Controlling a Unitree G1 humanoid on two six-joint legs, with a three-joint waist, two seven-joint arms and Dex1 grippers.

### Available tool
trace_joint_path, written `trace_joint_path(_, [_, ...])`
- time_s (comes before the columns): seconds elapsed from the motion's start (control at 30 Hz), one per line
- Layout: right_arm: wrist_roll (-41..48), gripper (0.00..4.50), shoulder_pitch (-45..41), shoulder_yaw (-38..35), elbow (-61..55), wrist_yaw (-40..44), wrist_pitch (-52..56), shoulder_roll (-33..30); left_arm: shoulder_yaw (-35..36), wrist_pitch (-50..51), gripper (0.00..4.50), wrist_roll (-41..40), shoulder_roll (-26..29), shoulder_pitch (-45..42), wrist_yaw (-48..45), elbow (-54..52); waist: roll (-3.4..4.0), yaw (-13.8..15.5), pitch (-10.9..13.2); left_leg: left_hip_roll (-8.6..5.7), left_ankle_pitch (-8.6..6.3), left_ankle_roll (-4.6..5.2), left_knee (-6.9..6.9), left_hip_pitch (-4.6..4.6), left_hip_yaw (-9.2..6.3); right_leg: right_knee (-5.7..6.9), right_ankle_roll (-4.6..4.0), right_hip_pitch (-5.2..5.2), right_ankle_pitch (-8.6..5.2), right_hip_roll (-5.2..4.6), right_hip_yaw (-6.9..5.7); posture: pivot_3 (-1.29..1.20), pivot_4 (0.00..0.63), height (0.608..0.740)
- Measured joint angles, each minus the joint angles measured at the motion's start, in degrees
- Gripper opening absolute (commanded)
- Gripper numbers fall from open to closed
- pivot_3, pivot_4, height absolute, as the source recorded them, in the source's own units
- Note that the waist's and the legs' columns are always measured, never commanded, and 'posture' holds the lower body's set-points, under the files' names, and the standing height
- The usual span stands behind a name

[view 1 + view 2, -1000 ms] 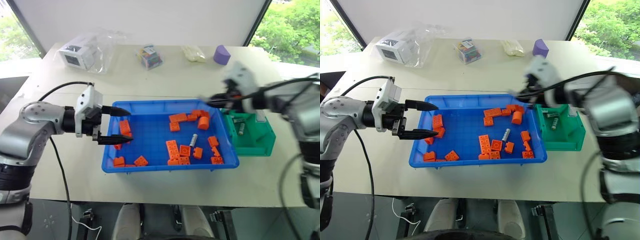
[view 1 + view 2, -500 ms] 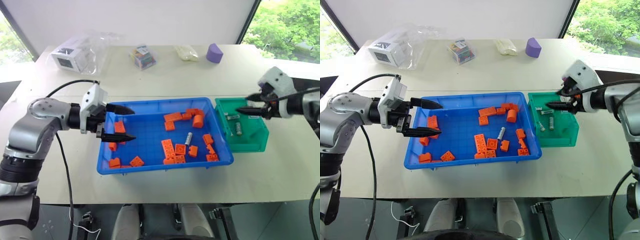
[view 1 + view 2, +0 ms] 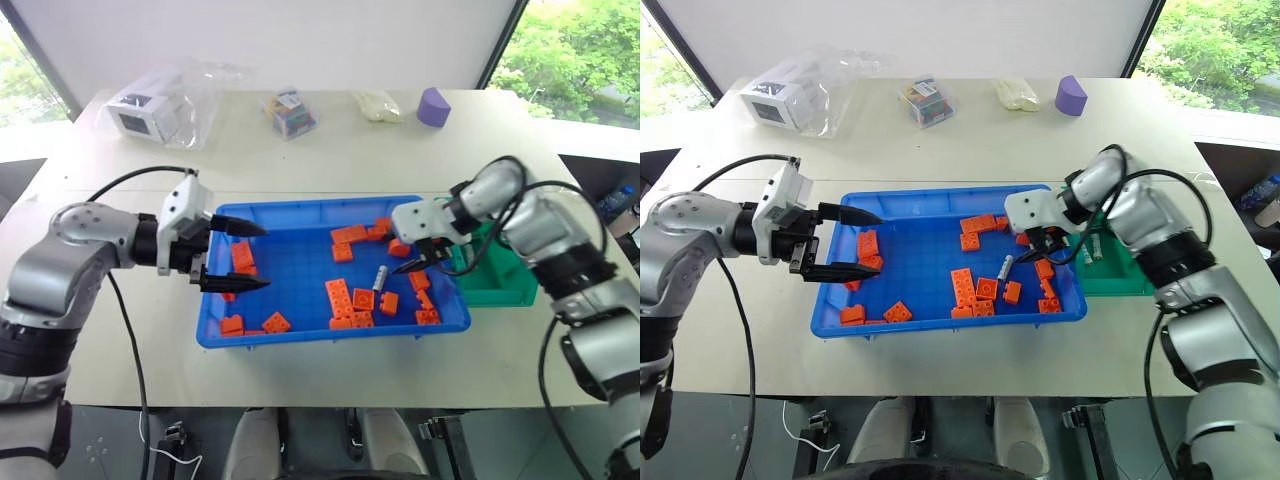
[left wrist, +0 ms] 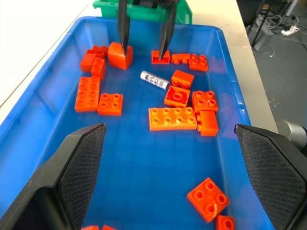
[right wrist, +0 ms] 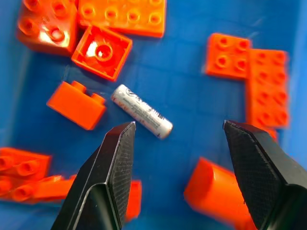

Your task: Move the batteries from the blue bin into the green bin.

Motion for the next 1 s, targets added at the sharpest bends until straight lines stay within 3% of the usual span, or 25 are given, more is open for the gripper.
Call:
trace_joint_path(0.23, [-4.6,2.97,-1.2,2.1,10.6,1.6,-12.7,3.5,4.9,3.1,4.5,-2.2,2.8,5.3,2.7,-4.7,-0.01,0.1,0.0,-0.01,0.02,-0.04,0.02,0.03,0.02,0.01,-0.08,0.05,-0.04,-0.07,0.0,0.0,0.15,0.734])
trace_joint_path(0.37, [-4.6,2.97,-1.2,1.5,12.0,2.5,-14.5,5.0,6.5,4.0,4.5,-2.8,3.5,7.0,3.8,-6.4,-0.03,0.0,0.0,0.0,0.04,-0.06,0.02,0.14,0.0,0.06,-0.09,0.14,-0.04,-0.04,0.0,0.0,0.15,0.734])
trace_joint_path(0.53, [-3.8,0.6,0.1,0.2,11.5,3.1,-11.8,7.2,6.7,4.4,4.5,-3.8,3.5,7.1,4.7,-7.0,-0.03,0.0,0.0,0.0,0.04,-0.08,0.02,0.16,-0.01,0.16,-0.09,0.13,-0.04,-0.03,-0.01,0.0,0.15,0.734])
trace_joint_path(0.57, [-3.4,0.19,0.8,-0.6,10.7,3.1,-10.2,7.4,6.7,4.4,4.5,-3.9,3.5,7.0,4.8,-6.9,-0.03,0.0,0.0,0.0,0.04,-0.08,0.02,0.16,-0.01,0.18,-0.09,0.12,-0.04,-0.03,-0.01,0.0,0.15,0.734])
trace_joint_path(0.8, [-0.1,0.19,4.7,-6.4,0.5,-0.3,7.7,6.4,5.7,3.6,4.5,-3.7,2.5,4.2,4.8,-5.6,0.0,0.3,0.0,-0.02,0.07,-0.12,0.03,0.11,0.0,0.29,-0.07,0.04,-0.03,-0.06,-0.01,0.0,0.15,0.734])
trace_joint_path(0.9, [4.5,0.19,6.2,-14.0,-9.8,-3.3,22.2,1.7,3.9,2.3,4.5,-2.8,1.3,3.9,4.7,-3.8,0.01,0.5,0.0,-0.04,0.07,-0.12,0.04,0.07,-0.02,0.3,-0.07,0.01,-0.03,-0.1,-0.03,0.0,0.15,0.734])
trace_joint_path(1.0, [8.6,0.19,9.2,-24.1,-18.4,-6.0,34.7,-7.0,2.7,1.0,4.5,-2.0,0.7,3.3,4.1,-1.8,0.0,1.1,0.0,-0.06,0.05,-0.12,0.02,0.07,-0.03,0.2,-0.11,0.02,-0.06,-0.12,-0.06,0.0,0.15,0.734])
